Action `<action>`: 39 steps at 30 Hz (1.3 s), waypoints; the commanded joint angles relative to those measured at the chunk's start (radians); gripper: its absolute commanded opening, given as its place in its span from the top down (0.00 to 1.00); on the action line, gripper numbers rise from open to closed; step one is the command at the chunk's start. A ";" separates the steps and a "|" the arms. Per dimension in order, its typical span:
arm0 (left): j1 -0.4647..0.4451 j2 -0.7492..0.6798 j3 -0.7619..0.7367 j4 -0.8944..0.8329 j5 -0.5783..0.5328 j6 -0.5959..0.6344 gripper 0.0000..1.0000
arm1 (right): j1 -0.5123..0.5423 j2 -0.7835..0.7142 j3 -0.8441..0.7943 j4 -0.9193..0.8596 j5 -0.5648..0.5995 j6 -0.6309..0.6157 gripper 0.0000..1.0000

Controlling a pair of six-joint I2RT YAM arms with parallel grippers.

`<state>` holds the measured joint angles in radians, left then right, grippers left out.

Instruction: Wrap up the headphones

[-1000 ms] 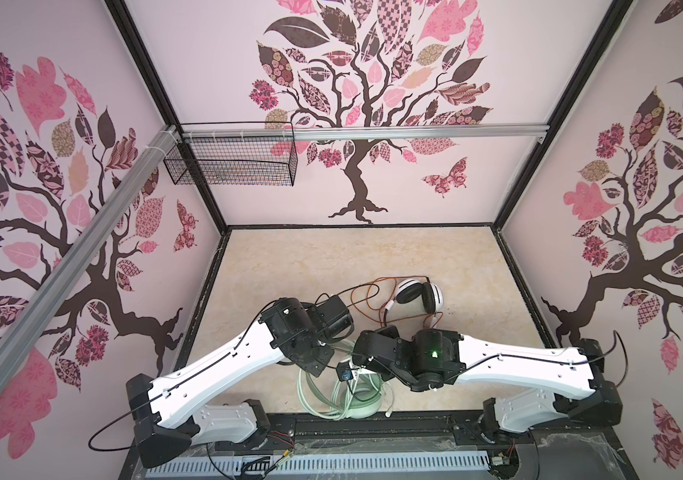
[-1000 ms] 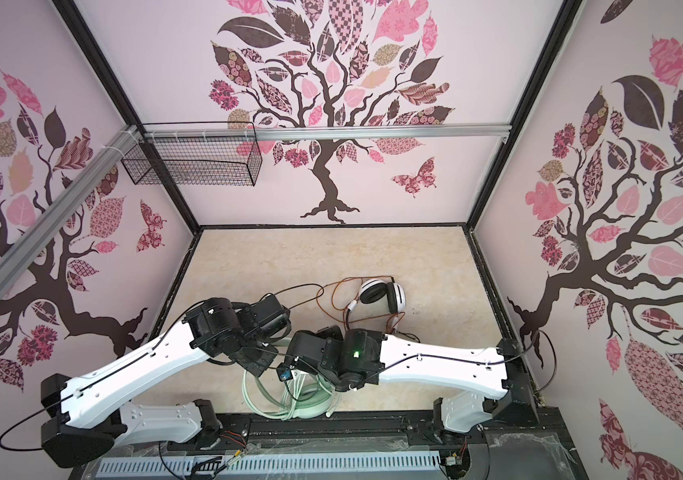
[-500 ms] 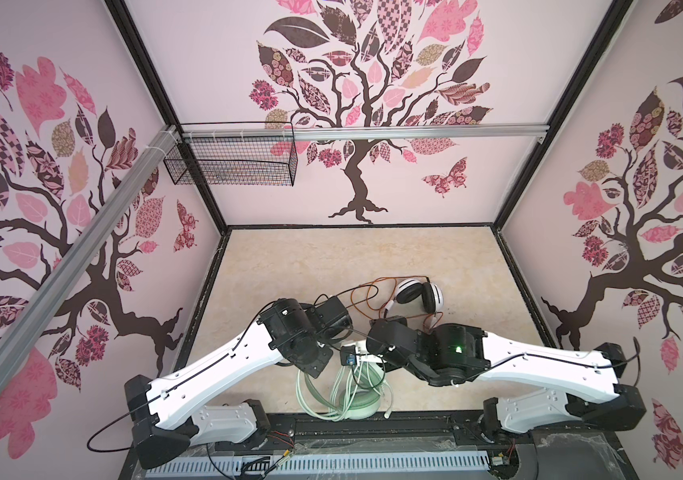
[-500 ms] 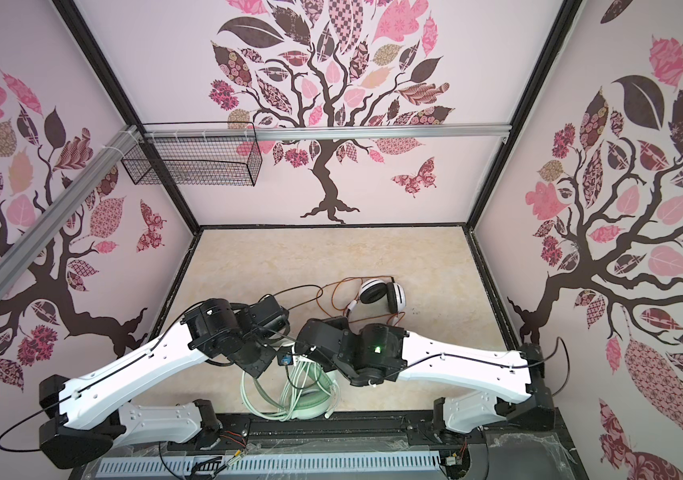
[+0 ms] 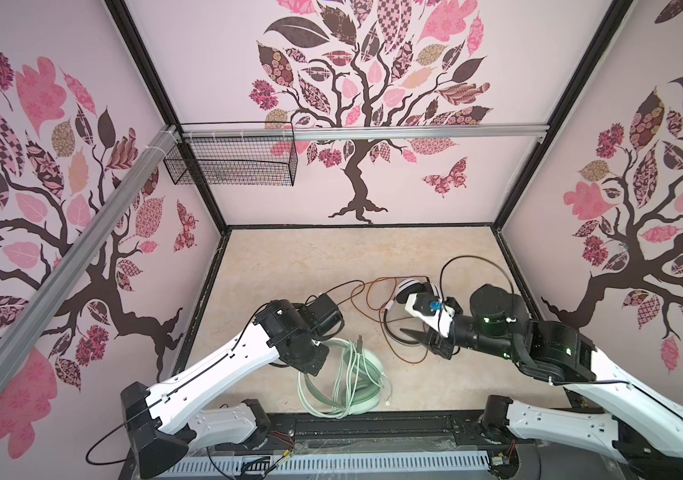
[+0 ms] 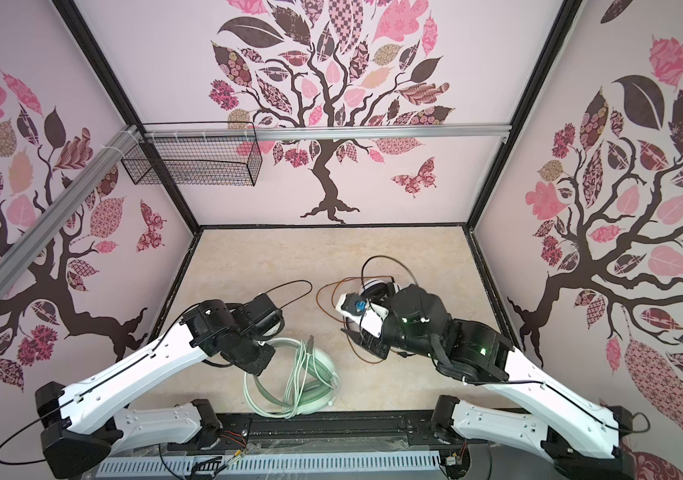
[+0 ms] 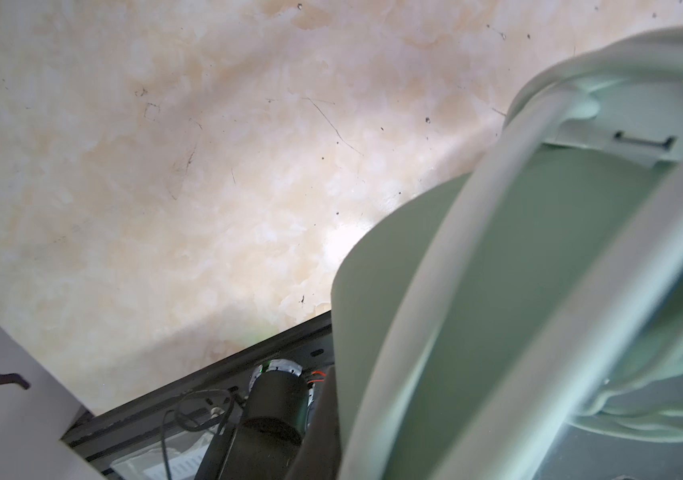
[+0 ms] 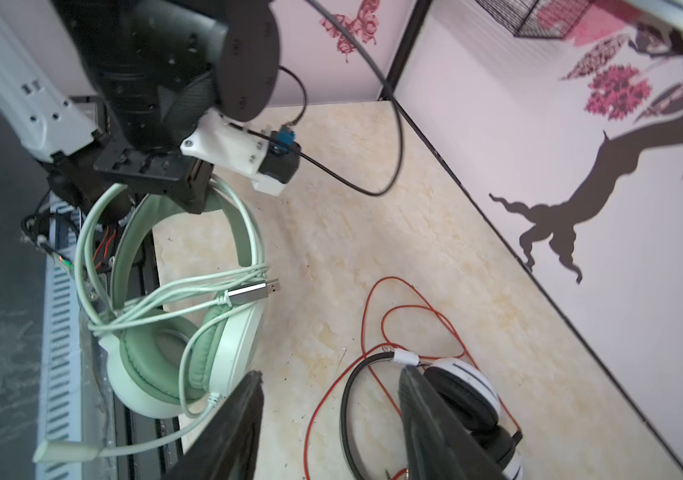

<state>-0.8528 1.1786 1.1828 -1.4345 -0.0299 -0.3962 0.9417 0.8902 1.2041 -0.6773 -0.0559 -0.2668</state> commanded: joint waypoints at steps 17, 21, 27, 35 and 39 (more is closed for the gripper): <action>0.699 0.030 -0.165 0.610 0.472 -0.060 1.00 | -0.624 -0.110 -0.711 0.603 -0.599 0.896 0.27; 0.787 0.126 -0.155 0.727 0.467 -0.103 1.00 | -0.623 -0.172 -0.777 0.599 -0.513 0.882 0.01; 0.851 0.287 -0.114 0.868 0.467 -0.159 1.00 | -0.624 -0.223 -0.849 0.530 -0.287 0.990 0.00; 0.968 0.459 -0.063 0.951 0.567 -0.234 1.00 | -0.623 -0.288 -0.964 0.600 -0.458 0.842 0.01; 0.987 0.544 0.001 0.913 0.546 -0.225 1.00 | -0.623 -0.347 -1.005 0.650 -0.516 0.813 0.01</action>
<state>0.1291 1.7042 1.0973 -0.5888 0.4541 -0.6147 0.3191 0.5777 0.2008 -0.0795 -0.5133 0.5999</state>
